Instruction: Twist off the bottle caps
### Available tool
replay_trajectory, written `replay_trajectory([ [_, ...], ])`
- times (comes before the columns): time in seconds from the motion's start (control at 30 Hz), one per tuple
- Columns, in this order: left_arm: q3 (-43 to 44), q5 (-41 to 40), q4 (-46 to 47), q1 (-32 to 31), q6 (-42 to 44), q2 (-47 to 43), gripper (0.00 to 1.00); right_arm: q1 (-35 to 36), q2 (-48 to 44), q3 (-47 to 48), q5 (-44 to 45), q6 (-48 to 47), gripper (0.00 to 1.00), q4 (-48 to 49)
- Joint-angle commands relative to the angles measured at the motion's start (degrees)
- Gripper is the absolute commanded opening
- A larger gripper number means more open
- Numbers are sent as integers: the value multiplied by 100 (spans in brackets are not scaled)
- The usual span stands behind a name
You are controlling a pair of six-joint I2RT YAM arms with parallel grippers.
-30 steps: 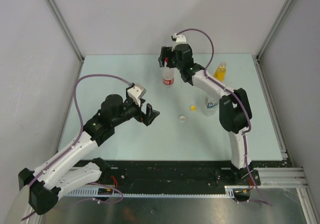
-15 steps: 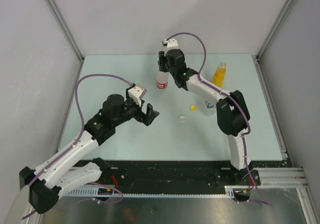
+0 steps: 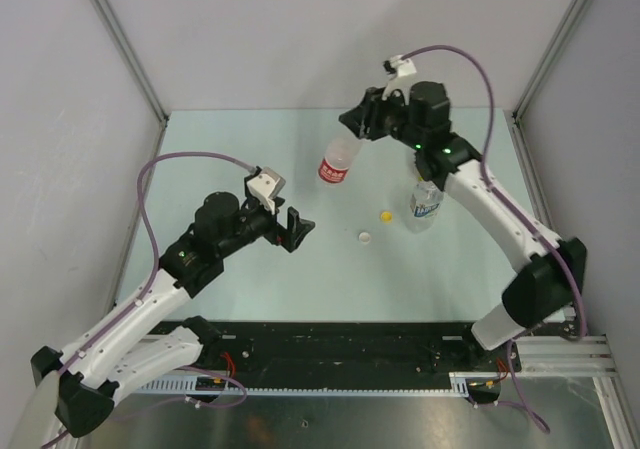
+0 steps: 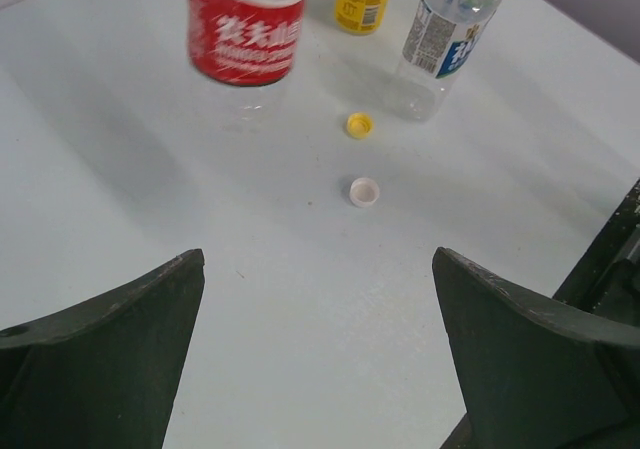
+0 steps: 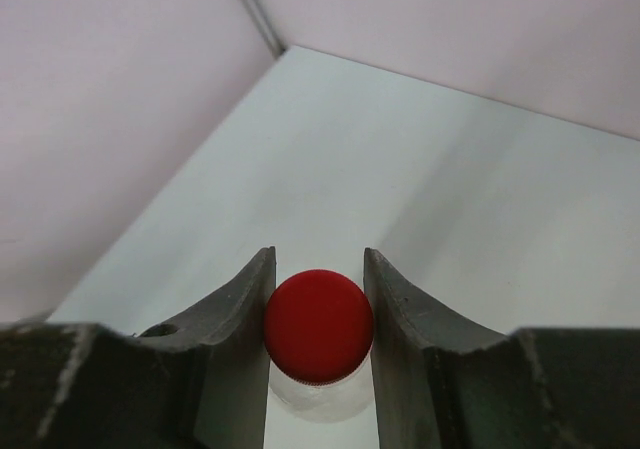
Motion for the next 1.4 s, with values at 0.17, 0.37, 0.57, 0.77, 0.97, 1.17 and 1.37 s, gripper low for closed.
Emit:
replay_trajectory([
  [0.17,407,909,65,-23,-451,-206,99,-217,-1807,-1136,-1992,557,0,-719],
  [0.37,629,1793,78,-28,-691,-88,99,-225,-2363,-1552,-2393,851,0,-687],
  [0.57,812,2637,120,-81,-1148,464,99,-113,-2606,-1648,-2496,1156,0,-447],
  [0.77,878,2670,302,-289,-1237,668,99,-26,-2620,-1650,-2550,1433,0,-180],
  [0.97,834,2514,456,-387,-1263,804,99,-12,-2623,-1650,-2591,1692,0,117],
  [1.17,810,2404,537,-433,-1257,873,98,-10,-2704,-1650,-2591,1829,0,117],
  [1.37,793,2424,551,-461,-1264,981,86,-13,-2772,-1659,-2521,1926,0,209],
])
